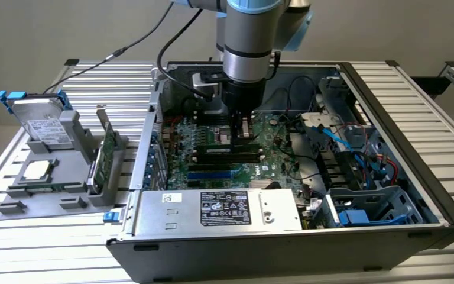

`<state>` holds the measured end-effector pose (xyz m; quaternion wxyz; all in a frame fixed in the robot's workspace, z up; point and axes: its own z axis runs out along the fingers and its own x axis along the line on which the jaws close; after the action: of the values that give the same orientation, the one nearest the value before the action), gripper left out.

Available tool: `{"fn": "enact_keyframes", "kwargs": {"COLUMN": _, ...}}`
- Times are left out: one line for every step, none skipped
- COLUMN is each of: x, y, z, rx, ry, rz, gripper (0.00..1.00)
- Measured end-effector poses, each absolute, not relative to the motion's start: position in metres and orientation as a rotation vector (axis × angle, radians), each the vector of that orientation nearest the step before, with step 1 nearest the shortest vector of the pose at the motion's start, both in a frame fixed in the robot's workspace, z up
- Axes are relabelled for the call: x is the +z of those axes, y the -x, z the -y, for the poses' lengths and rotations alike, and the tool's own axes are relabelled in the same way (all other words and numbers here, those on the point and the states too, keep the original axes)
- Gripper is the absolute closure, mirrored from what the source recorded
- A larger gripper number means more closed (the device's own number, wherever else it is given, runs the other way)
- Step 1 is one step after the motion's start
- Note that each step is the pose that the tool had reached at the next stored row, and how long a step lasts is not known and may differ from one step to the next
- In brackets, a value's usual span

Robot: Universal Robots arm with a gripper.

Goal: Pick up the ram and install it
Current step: 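Insert the ram into the slot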

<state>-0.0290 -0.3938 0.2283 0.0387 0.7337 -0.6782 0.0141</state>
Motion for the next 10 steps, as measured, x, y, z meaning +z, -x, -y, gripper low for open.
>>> {"fn": "enact_keyframes", "kwargs": {"x": 0.2270, "y": 0.0289, "z": 0.3939, "rx": 0.044, "ry": -2.250, "rz": 2.079, "gripper": 0.86}}
{"fn": "enact_keyframes", "kwargs": {"x": 0.2256, "y": 0.0287, "z": 0.3939, "rx": 0.045, "ry": -2.249, "rz": 2.079, "gripper": 0.86}}
{"fn": "enact_keyframes", "kwargs": {"x": 0.2243, "y": 0.0286, "z": 0.3939, "rx": 0.046, "ry": -2.248, "rz": 2.078, "gripper": 0.86}}
{"fn": "enact_keyframes", "kwargs": {"x": 0.2242, "y": 0.0286, "z": 0.3940, "rx": 0.047, "ry": -2.248, "rz": 2.078, "gripper": 0.86}}
{"fn": "enact_keyframes", "kwargs": {"x": 0.2243, "y": 0.0286, "z": 0.3940, "rx": 0.048, "ry": -2.247, "rz": 2.077, "gripper": 0.86}}
{"fn": "enact_keyframes", "kwargs": {"x": 0.2243, "y": 0.0286, "z": 0.3941, "rx": 0.048, "ry": -2.247, "rz": 2.077, "gripper": 0.86}}
{"fn": "enact_keyframes", "kwargs": {"x": 0.2241, "y": 0.0285, "z": 0.3944, "rx": 0.049, "ry": -2.247, "rz": 2.077, "gripper": 0.86}}
{"fn": "enact_keyframes", "kwargs": {"x": 0.2241, "y": 0.0283, "z": 0.3951, "rx": 0.049, "ry": -2.247, "rz": 2.077, "gripper": 0.86}}
{"fn": "enact_keyframes", "kwargs": {"x": 0.2241, "y": 0.0280, "z": 0.3960, "rx": 0.050, "ry": -2.247, "rz": 2.077, "gripper": 0.86}}
{"fn": "enact_keyframes", "kwargs": {"x": 0.2241, "y": 0.0276, "z": 0.3966, "rx": 0.050, "ry": -2.246, "rz": 2.077, "gripper": 0.86}}
